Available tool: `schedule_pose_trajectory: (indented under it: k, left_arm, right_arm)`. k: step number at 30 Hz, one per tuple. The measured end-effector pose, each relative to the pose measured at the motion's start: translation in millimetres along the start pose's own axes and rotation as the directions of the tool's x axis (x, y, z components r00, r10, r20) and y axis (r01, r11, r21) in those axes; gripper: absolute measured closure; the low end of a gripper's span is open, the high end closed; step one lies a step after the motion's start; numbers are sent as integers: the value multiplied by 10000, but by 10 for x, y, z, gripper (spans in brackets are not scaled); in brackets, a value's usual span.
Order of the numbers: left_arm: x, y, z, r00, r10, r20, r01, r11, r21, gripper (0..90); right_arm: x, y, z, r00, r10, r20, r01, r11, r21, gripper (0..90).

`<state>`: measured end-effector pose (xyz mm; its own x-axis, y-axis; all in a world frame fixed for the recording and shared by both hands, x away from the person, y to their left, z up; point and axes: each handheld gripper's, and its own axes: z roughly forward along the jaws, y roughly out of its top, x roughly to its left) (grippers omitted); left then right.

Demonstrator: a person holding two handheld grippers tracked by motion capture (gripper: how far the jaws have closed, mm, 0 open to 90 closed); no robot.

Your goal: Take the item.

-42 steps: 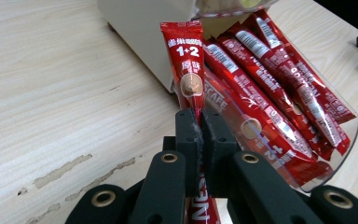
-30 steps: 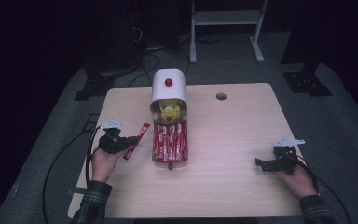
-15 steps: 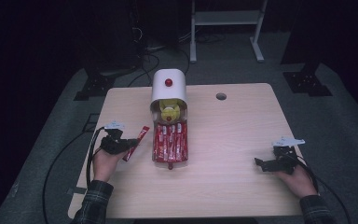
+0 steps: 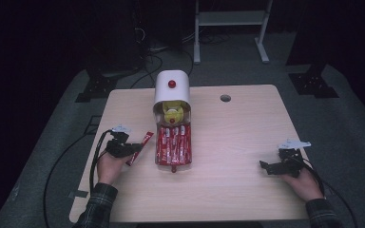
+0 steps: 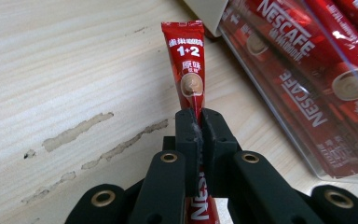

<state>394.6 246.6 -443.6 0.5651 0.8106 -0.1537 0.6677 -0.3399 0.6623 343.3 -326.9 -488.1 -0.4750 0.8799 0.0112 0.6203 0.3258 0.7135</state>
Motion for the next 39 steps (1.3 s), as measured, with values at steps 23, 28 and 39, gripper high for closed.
schedule_pose_trajectory:
  k: [23,28,39]
  left_arm:
    - [41,-61,113,9997,-223,-87,227,9985,500,851]
    - [36,-64,112,9996,-228,-135,234,9988,426,828]
    - [32,-58,99,9997,-237,19,236,9990,374,642]
  right_arm:
    - [0,0,0,10000,3,-1,-3,10000,0,4]
    - [0,0,0,10000,2,1,-2,10000,-1,4]
    - [0,0,0,10000,1,0,-1,10000,1,4]
